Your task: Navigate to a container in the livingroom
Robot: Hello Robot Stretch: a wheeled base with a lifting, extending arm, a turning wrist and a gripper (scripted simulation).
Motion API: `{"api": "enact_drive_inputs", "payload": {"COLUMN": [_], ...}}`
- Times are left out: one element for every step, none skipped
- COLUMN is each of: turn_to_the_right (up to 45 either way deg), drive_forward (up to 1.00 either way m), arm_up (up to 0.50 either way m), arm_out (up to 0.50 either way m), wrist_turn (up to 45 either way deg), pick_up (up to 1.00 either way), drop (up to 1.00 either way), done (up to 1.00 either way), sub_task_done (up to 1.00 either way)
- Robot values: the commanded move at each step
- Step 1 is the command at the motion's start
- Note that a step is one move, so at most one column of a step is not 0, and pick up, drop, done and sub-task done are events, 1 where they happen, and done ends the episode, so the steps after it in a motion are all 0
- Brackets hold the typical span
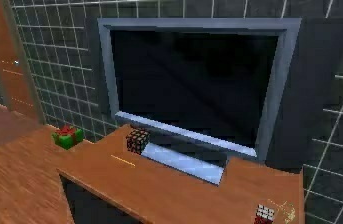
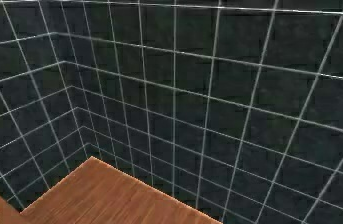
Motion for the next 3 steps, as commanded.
{"api": "enact_drive_inputs", "payload": {"turn_to_the_right": [-45.0,-45.0,-45.0], "drive_forward": [0.00,0.00,0.00], "arm_up": [0.00,0.00,0.00], "arm_out": [0.00,0.00,0.00], "wrist_turn": [0.0,0.0,0.0], "pick_up": [0.00,0.00,0.00], "drop": [0.00,0.00,0.00], "done": [0.00,0.00,0.00], "sub_task_done": [0.00,0.00,0.00]}}
